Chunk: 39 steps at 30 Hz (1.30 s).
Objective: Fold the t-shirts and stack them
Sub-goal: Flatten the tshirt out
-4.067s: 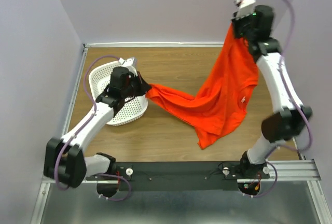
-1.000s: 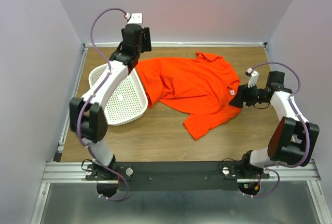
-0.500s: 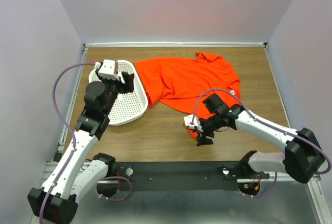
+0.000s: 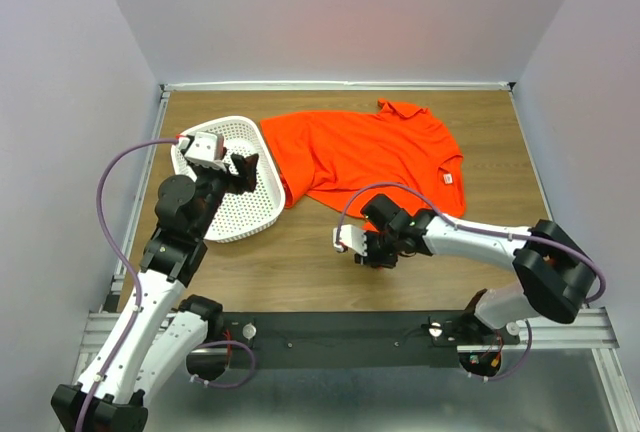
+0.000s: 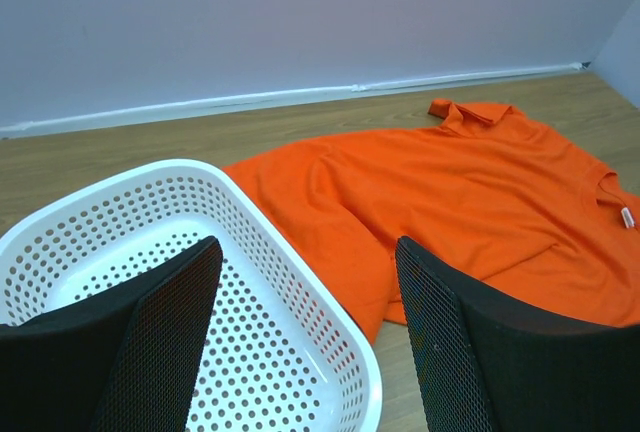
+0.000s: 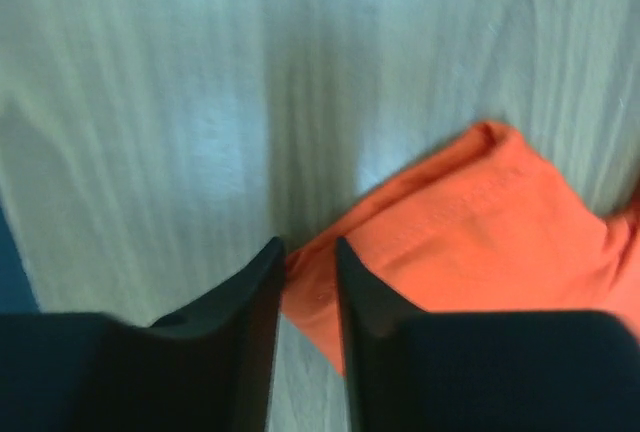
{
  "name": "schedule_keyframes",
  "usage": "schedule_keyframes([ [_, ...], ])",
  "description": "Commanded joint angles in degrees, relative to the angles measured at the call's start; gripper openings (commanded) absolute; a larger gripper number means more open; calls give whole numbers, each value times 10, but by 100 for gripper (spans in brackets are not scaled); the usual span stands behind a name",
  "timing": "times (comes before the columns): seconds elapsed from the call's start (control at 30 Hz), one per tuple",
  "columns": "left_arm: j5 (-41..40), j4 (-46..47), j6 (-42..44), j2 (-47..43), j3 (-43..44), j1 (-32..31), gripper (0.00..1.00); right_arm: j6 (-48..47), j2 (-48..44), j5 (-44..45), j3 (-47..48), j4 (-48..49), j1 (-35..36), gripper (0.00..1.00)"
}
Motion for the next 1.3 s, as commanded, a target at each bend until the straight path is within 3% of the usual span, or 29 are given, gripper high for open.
schedule_keyframes([
  [0.0,34,8,-5,-5,3,1,78,30,-10,103,-6,17,3,23],
  [0.13,67,13,-6,-1,1,1,78,24,-88,146,-23,-4,3,1],
  [0.27,118,18,-9,11,1,1,78,-42,-183,182,-18,-122,1,1],
  [0.37,182,39,-49,16,-7,1,78,-111,-302,207,-28,-197,-40,1],
  [0.47,233,53,-114,36,-21,0,78,-157,-333,245,-10,-288,-136,0],
  [0.5,240,55,-129,41,-29,0,77,-181,-346,249,-13,-303,-210,1],
  [0.63,265,54,-186,75,-45,-34,73,-286,-436,264,-22,-330,-329,1],
  [0.73,192,33,-217,119,-44,-121,73,-269,-445,264,14,-387,-339,1],
  [0.87,105,11,-250,201,-37,-232,71,-235,-414,176,44,-424,-340,1],
  [1.0,-16,-35,-280,274,-19,-327,71,-210,-380,125,31,-405,-339,1],
  [1.13,-64,-65,-330,323,-15,-399,71,-198,-363,109,-5,-367,-340,1],
  [1.27,-78,-39,-386,391,-9,-442,71,-191,-343,100,-21,-339,-340,1],
])
